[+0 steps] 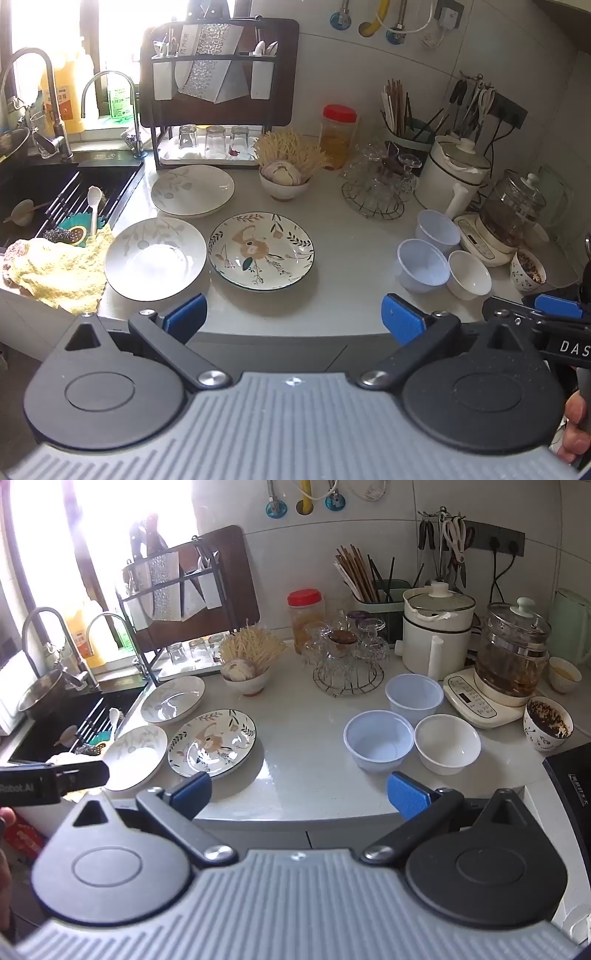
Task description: Organize plates and bowls
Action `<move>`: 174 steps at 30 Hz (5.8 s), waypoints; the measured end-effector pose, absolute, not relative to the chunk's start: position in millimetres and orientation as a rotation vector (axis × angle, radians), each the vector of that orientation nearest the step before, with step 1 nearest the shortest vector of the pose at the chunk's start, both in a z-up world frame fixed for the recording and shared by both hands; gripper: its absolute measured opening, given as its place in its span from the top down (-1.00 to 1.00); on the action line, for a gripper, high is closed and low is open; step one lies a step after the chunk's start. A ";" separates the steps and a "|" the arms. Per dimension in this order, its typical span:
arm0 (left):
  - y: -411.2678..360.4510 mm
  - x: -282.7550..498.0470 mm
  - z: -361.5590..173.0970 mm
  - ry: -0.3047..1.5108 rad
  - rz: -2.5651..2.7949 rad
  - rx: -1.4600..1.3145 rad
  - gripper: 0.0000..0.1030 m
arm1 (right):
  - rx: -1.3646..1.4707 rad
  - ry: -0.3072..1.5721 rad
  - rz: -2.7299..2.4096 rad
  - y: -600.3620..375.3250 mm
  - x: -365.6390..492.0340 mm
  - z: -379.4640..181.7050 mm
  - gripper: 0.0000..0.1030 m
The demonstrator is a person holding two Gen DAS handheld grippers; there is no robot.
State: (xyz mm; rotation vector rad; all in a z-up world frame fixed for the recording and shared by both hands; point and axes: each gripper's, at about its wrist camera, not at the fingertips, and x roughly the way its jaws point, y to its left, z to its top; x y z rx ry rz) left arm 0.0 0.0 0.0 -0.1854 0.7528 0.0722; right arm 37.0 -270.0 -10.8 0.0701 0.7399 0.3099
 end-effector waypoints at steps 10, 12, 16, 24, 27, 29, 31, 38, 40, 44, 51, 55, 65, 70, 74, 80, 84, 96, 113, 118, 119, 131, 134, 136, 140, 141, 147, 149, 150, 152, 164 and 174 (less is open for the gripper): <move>4.8 -0.4 1.0 0.758 0.068 -0.179 -0.98 | 0.070 0.741 0.308 -269.5 36.2 -8.8 -1.00; 6.7 -1.0 0.8 0.757 0.064 -0.176 -0.98 | 0.065 0.734 0.306 -266.5 31.4 -7.8 -1.00; 4.0 -9.4 1.0 0.756 0.064 -0.171 -0.98 | 0.069 0.725 0.324 -266.0 29.7 -7.6 -1.00; 10.2 -21.3 -1.3 0.738 0.089 -0.189 -0.98 | 0.076 0.708 0.328 -262.0 18.0 -6.1 -1.00; 11.2 -23.7 -3.7 0.741 0.084 -0.185 -0.98 | 0.080 0.694 0.325 -261.1 15.6 -5.7 -1.00; 13.9 -26.9 -3.4 0.732 0.096 -0.183 -0.98 | 0.082 0.694 0.336 -258.1 14.8 -6.2 -1.00; 15.5 -28.2 -1.7 0.732 0.107 -0.176 -0.98 | 0.080 0.696 0.336 -257.3 13.3 -8.5 -1.00; 15.3 -28.2 -7.5 0.755 0.110 -0.160 -0.98 | 0.096 0.710 0.324 -259.0 13.6 -15.2 -1.00; 15.5 -28.0 -7.5 0.753 0.110 -0.153 -0.98 | 0.102 0.714 0.319 -260.6 15.0 -16.5 -1.00; 15.0 -25.8 -7.4 0.756 0.112 -0.155 -0.98 | 0.103 0.704 0.317 -259.5 15.8 -14.3 -1.00; 15.0 -32.3 -14.1 0.765 0.115 -0.211 -0.98 | 0.112 0.702 0.315 -266.3 15.5 -11.2 -1.00; 12.2 -34.7 -13.9 0.761 0.116 -0.213 -0.98 | 0.102 0.705 0.309 -269.0 15.2 -11.5 -1.00; 2.3 -35.4 -9.9 0.747 0.107 -0.198 -0.98 | 0.082 0.697 0.336 -268.5 12.0 -9.0 -1.00; -0.8 -37.0 -8.4 0.743 0.107 -0.197 -0.98 | 0.091 0.696 0.341 -269.9 11.6 -8.7 -1.00; -2.4 -39.6 -6.6 0.742 0.121 -0.201 -0.98 | 0.086 0.702 0.363 -268.7 12.8 -7.4 -1.00; -3.1 -40.7 -2.5 0.742 0.137 -0.208 -0.98 | 0.083 0.701 0.368 -274.4 18.2 -4.0 -1.00; -6.7 -40.7 -0.2 0.751 0.139 -0.224 -0.98 | 0.088 0.690 0.379 -278.8 23.2 3.6 -1.00; -14.8 -40.8 -2.3 0.756 0.139 -0.245 -0.98 | 0.081 0.671 0.405 -280.2 18.9 11.8 -1.00; -4.4 -31.9 -13.8 0.775 0.153 -0.229 -0.98 | 0.118 0.729 0.409 -273.4 22.1 -4.5 -1.00; 0.5 -26.8 -16.6 0.791 0.134 -0.225 -0.98 | 0.160 0.741 0.422 -273.9 17.8 -8.9 -1.00; 2.5 -26.1 -17.0 0.795 0.124 -0.231 -0.98 | 0.163 0.737 0.419 -273.2 17.4 -9.0 -1.00; 35.5 -3.1 -21.8 0.785 0.054 -0.200 -0.98 | 0.160 0.720 0.411 -237.2 20.6 -15.3 -1.00; 51.2 12.2 -25.2 0.801 0.050 -0.178 -0.98 | 0.185 0.737 0.386 -222.0 30.0 -18.5 -1.00; 65.9 21.3 -22.9 0.791 0.038 -0.183 -0.98 | 0.194 0.739 0.384 -212.4 34.2 -17.6 -1.00; 95.9 47.0 -23.8 0.804 0.022 -0.196 -0.98 | 0.202 0.740 0.363 -189.8 49.5 -17.8 -1.00; 103.9 52.9 -24.8 0.805 0.015 -0.203 -0.98 | 0.212 0.746 0.366 -183.1 54.0 -19.0 -1.00; 152.5 87.4 -38.6 0.793 0.006 -0.204 -0.98 | 0.172 0.769 0.337 -137.5 80.4 -35.9 -1.00; 166.6 97.9 -43.5 0.775 0.000 -0.175 -0.98 | 0.171 0.782 0.334 -125.4 88.2 -42.2 -0.98; 172.3 102.5 -45.8 0.764 -0.004 -0.150 -0.98 | 0.170 0.787 0.333 -119.1 91.7 -44.6 -0.98; 186.1 113.2 -52.4 0.750 -0.007 -0.112 -0.98 | 0.170 0.804 0.337 -107.3 98.6 -50.5 -0.97; 279.1 174.1 -120.6 0.860 -0.025 -0.085 -0.98 | 0.316 0.982 0.315 -37.8 130.3 -107.2 -0.55; 327.0 205.2 -176.4 1.025 -0.154 -0.102 -0.63 | 0.437 1.078 0.270 6.0 139.0 -146.9 -0.02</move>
